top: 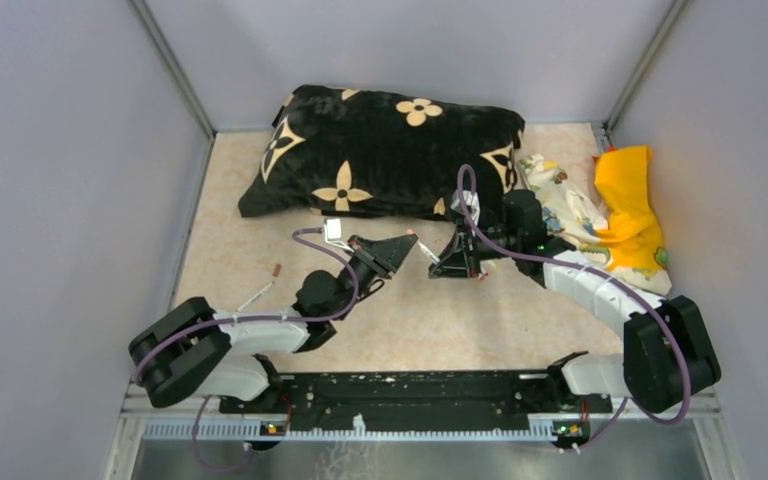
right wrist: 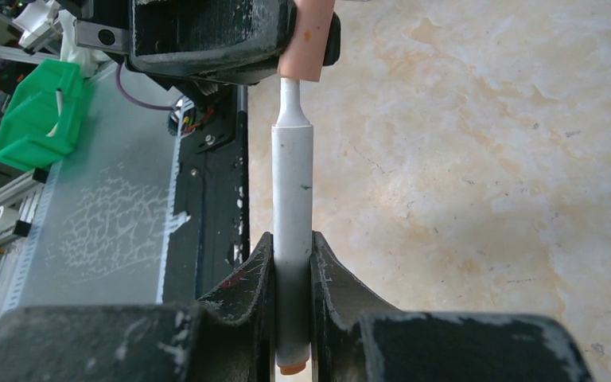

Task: Insert the pens into the pen caps
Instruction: Insert the pen cap onto the pen.

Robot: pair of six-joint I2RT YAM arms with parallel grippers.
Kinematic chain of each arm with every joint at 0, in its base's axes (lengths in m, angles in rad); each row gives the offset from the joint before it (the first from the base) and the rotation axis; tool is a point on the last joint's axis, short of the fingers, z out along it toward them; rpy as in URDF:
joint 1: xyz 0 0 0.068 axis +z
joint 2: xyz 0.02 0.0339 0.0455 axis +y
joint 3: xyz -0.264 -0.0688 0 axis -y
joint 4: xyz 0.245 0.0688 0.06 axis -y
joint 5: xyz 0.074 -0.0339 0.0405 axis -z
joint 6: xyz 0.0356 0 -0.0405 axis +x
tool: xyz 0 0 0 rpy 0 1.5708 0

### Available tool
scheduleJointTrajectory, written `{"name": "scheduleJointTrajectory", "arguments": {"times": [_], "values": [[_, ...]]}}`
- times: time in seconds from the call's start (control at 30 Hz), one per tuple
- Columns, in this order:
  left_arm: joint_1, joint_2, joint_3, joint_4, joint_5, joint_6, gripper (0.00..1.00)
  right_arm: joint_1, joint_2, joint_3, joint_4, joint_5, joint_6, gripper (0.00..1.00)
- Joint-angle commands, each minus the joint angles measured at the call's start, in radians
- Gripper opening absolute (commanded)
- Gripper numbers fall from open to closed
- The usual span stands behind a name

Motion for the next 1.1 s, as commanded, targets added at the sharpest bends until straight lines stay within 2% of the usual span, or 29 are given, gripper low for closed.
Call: {"name": "scheduleJointTrajectory", "arguments": {"times": [0.0,0.27,0.43,0.67,0.83,0.93,1.07], "values": [[-0.013,0.030,0.016,0.074,0.008,-0.017,0.00,0.011,-0.001,0.024,0.065,-0.006,0.041,0.00],[-0.026,0.060,0.022,0.095,0.032,0.002,0.00,0.009,0.008,0.022,0.103,-0.013,0.100,0.00],[-0.043,0.109,0.002,0.166,0.054,0.023,0.00,-0.008,0.016,-0.004,0.236,-0.061,0.236,0.00],[-0.064,0.198,0.013,0.246,0.157,0.062,0.00,-0.021,0.014,-0.020,0.324,-0.111,0.307,0.00],[-0.073,0.233,-0.001,0.312,0.195,0.057,0.00,-0.038,0.009,-0.022,0.339,-0.125,0.302,0.00],[-0.073,0.215,-0.013,0.316,0.185,0.054,0.00,-0.040,-0.002,-0.017,0.293,-0.121,0.250,0.00],[-0.072,0.152,-0.010,0.248,0.174,0.062,0.12,-0.040,-0.009,-0.013,0.253,-0.123,0.196,0.00]]}}
